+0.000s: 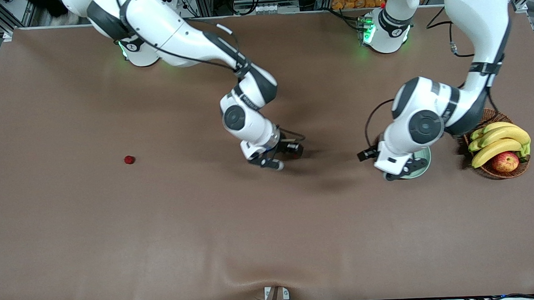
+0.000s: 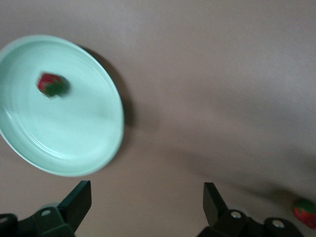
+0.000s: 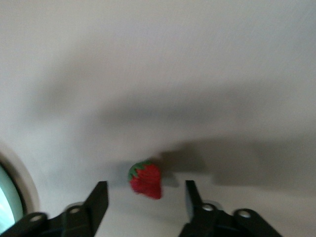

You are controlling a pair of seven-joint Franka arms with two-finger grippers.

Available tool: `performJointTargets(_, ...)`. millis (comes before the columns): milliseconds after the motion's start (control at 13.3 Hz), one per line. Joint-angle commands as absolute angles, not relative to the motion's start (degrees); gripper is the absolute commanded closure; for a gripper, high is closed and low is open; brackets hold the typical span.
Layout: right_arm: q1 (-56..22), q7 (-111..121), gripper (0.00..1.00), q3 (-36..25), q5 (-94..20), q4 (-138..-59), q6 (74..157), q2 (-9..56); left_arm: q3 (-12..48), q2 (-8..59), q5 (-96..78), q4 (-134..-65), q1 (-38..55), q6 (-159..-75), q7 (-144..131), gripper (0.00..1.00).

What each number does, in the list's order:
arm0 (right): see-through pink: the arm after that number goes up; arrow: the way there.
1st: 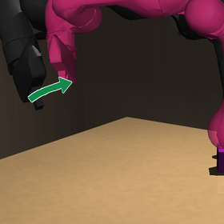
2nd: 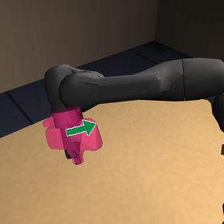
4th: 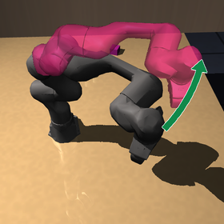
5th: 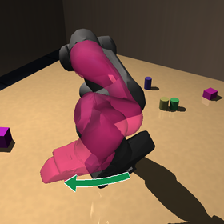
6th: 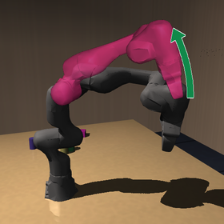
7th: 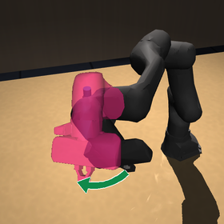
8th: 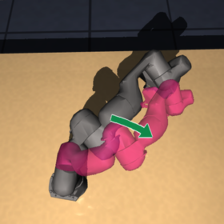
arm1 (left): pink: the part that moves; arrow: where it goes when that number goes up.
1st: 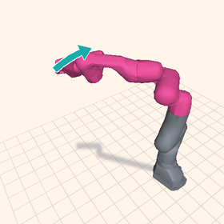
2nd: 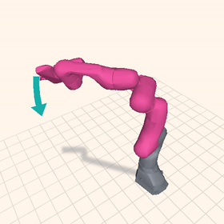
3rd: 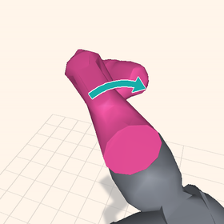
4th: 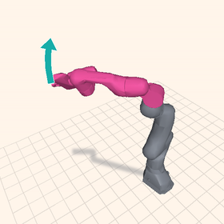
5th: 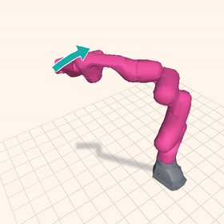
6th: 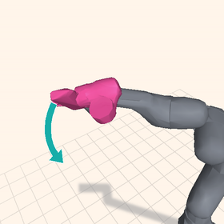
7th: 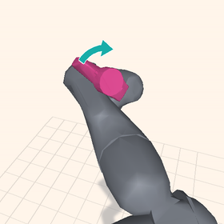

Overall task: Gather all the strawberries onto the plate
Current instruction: 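Set the second strawberry mid-table with the right gripper while the left returns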

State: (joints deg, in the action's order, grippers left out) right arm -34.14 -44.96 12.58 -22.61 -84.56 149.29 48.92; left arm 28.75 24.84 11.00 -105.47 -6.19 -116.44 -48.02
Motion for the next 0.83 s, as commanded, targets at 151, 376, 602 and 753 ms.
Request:
performJointTargets(151, -22.8, -44.21, 0.0, 12.83, -23.2, -85.51, 129.61, 41.06, 29.09, 30.04, 9.76, -100.04, 0.33, -116.02, -59.65, 0.0)
performJointTargets(376, -11.11, -39.32, 0.0, 12.83, -17.43, -85.78, 112.73, 36.84, 29.0, 37.33, 9.84, -92.22, 7.27, -116.1, -71.07, 0.0)
performJointTargets(602, -1.52, -28.25, 0.0, 12.83, -10.74, -85.87, 101.9, 35.42, 28.74, 42.53, 10.02, -87.37, 11.68, -119.77, -77.68, 0.0)
performJointTargets(753, 3.84, -24.37, 0.0, 12.83, -7.23, -86.48, 98.27, 35.24, 28.65, 44.29, 10.37, -87.45, 13.52, -124.44, -80.41, 0.0)
